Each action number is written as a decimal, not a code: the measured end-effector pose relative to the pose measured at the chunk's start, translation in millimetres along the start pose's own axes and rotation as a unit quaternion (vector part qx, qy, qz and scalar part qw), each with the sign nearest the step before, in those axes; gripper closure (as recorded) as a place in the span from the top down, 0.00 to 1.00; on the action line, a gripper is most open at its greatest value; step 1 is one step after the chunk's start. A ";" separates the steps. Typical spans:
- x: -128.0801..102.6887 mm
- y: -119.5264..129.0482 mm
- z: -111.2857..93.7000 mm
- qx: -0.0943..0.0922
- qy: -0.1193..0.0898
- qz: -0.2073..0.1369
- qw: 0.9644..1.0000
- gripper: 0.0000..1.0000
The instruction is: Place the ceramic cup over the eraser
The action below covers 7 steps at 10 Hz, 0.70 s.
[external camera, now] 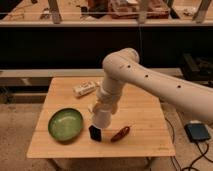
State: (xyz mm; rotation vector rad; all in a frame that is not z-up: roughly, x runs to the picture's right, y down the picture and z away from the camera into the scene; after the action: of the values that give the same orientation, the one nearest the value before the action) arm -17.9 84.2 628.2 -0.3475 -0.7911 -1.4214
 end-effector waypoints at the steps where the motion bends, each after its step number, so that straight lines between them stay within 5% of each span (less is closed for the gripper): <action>1: -0.6 -3.6 1.5 0.001 -0.002 -0.004 1.000 0.00; 7: -6.6 -17.2 20.9 -0.024 -0.023 -0.032 0.999 0.00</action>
State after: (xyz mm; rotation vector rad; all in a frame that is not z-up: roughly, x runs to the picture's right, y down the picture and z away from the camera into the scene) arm -39.9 100.1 634.4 -0.3957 -0.8139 -1.4987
